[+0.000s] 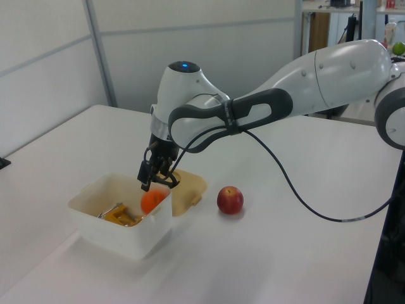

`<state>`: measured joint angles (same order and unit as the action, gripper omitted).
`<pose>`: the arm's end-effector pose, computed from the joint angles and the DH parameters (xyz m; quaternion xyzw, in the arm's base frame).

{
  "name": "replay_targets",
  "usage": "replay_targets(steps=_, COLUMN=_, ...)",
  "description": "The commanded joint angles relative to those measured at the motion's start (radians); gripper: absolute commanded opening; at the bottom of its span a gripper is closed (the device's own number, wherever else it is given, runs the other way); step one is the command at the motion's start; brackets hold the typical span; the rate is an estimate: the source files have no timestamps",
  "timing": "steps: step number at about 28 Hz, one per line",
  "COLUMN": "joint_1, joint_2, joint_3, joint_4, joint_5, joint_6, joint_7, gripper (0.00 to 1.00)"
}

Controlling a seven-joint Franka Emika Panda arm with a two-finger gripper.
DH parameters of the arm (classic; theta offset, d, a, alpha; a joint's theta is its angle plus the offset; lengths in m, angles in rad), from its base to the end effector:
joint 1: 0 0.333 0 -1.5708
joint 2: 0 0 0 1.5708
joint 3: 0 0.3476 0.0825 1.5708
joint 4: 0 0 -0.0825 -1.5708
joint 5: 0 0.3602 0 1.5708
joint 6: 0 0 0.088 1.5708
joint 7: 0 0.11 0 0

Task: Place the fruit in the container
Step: 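Carry the orange over the white container, then move the gripper up and over to the red apple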

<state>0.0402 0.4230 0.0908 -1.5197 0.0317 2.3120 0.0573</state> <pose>0.7003 0.0813 0.4923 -0.9822 -0.0205 -0.1805 0.0482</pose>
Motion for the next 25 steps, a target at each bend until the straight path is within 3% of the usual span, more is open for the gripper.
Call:
replay_targets(steps=1, joint_1=0.017, joint_2=-0.021, joint_3=-0.011, joint_4=0.006, joint_5=-0.027, joint_6=-0.011, joint_7=0.027, gripper=1.00)
replay_targets(steps=11, joint_1=0.010, joint_2=-0.067, joint_3=-0.042, joint_4=0.001, joint_5=-0.049, joint_6=-0.347, joint_7=-0.037, gripper=1.00)
replay_targets(steps=14, joint_1=0.009, joint_2=-0.067, joint_3=-0.059, joint_4=-0.031, joint_5=-0.099, joint_6=-0.402, joint_7=-0.045, gripper=1.00)
replay_targets(steps=18, joint_1=-0.009, joint_2=-0.067, joint_3=-0.077, joint_4=-0.051, joint_5=-0.127, joint_6=-0.448, joint_7=-0.045, gripper=1.00)
replay_targets(steps=23, joint_1=-0.046, joint_2=-0.066, joint_3=-0.079, joint_4=-0.066, joint_5=-0.168, joint_6=-0.460, joint_7=-0.047, gripper=1.00)
replay_targets(steps=25, joint_1=-0.059, joint_2=-0.064, joint_3=-0.080, joint_4=-0.073, joint_5=-0.205, joint_6=-0.467, joint_7=-0.048, gripper=1.00)
